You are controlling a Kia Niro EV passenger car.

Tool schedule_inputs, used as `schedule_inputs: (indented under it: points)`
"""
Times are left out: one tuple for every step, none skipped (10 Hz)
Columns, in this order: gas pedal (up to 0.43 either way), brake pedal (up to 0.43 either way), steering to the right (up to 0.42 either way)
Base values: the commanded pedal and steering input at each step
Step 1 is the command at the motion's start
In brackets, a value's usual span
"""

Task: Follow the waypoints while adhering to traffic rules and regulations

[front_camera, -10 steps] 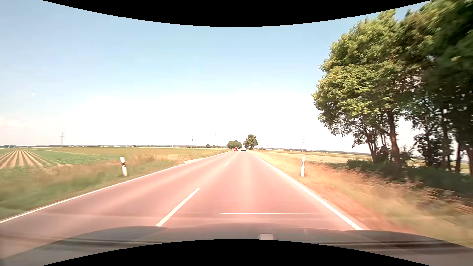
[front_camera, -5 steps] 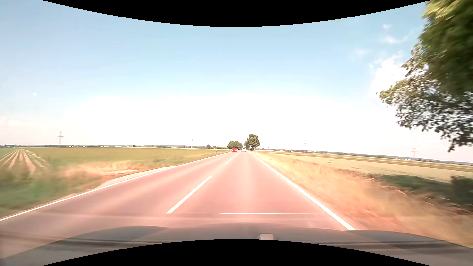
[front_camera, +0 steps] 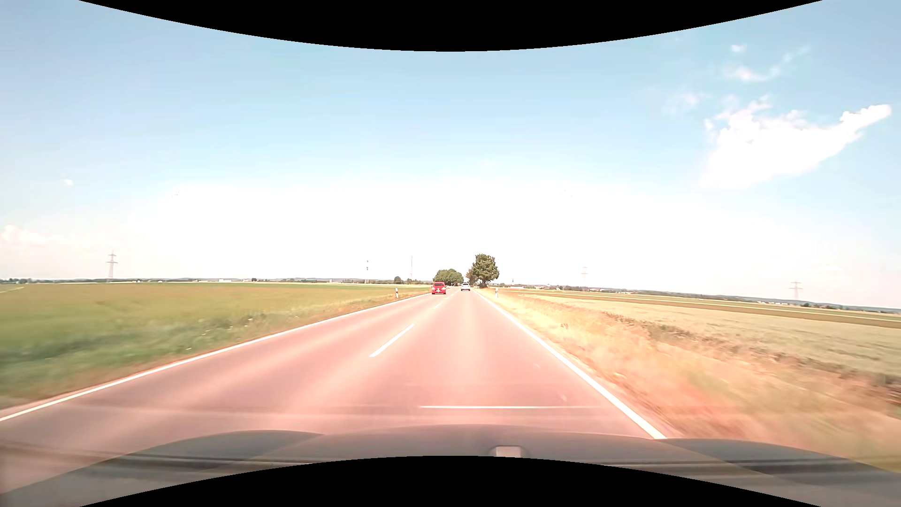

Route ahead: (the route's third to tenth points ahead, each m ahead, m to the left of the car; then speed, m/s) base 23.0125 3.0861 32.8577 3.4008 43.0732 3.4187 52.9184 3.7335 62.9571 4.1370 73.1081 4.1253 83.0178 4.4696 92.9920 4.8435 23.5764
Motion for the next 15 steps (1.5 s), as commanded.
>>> schedule_inputs:
  points:
    - [0.248, 0.0, -0.003]
    - [0.248, 0.0, -0.003]
    - [0.248, 0.0, -0.003]
    - [0.248, 0.0, -0.003]
    - [0.248, 0.0, -0.003]
    - [0.248, 0.0, -0.003]
    - [0.248, 0.0, -0.003]
    - [0.248, 0.0, -0.003]
    - [0.248, 0.0, -0.003]
    - [0.248, 0.0, -0.003]
    - [0.248, 0.0, -0.003]
    - [0.248, 0.0, -0.003]
    - [0.248, 0.0, -0.003]
    - [0.248, 0.0, -0.003]
    - [0.248, 0.0, -0.002]
